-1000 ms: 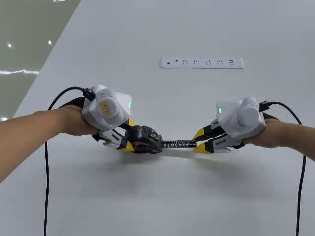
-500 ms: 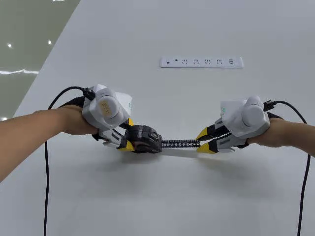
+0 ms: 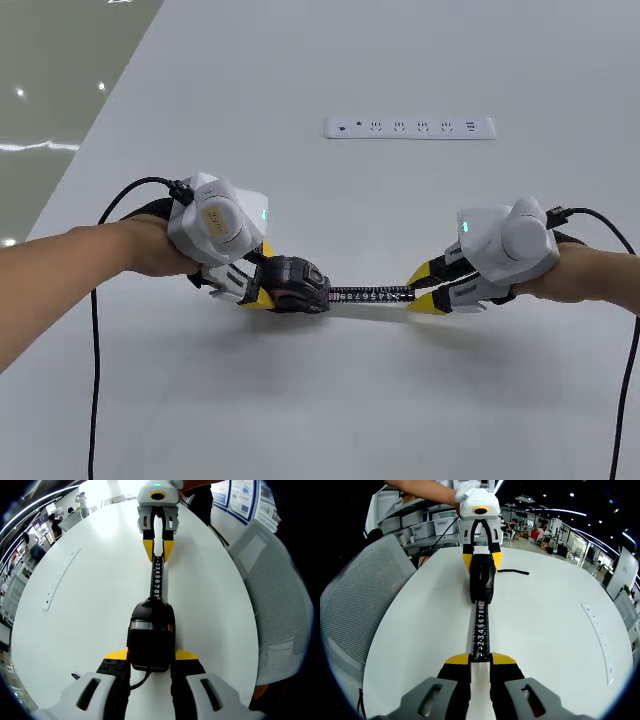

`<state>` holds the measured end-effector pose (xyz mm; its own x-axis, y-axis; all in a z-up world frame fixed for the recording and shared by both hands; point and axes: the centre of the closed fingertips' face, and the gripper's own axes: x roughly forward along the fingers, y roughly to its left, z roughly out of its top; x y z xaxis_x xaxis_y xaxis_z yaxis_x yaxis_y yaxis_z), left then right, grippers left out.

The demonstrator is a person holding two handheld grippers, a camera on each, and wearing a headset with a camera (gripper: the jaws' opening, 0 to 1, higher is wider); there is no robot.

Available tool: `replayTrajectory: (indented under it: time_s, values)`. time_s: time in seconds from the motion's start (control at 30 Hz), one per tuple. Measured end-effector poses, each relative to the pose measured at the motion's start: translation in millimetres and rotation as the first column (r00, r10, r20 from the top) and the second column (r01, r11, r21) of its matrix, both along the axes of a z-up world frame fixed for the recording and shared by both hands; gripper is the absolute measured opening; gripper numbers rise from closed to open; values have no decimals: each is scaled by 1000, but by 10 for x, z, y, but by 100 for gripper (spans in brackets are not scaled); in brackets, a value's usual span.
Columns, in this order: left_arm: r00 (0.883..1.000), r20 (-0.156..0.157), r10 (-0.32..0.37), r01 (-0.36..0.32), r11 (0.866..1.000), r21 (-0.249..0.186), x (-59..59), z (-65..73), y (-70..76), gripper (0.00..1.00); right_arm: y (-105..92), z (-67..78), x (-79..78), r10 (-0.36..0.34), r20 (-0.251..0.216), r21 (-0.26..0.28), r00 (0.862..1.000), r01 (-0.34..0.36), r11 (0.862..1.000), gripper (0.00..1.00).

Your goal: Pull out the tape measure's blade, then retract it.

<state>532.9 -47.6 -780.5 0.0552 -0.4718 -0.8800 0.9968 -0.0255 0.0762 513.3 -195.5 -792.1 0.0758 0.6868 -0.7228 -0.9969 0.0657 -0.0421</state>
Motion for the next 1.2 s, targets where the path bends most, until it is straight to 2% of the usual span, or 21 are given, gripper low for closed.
replayTrajectory:
  time_s: [1.2]
  values:
    - [1000, 4, 2, -2, 1000, 6, 8, -6, -14, 26, -176, -15, -22, 0, -8, -13, 1000, 0, 1000, 12]
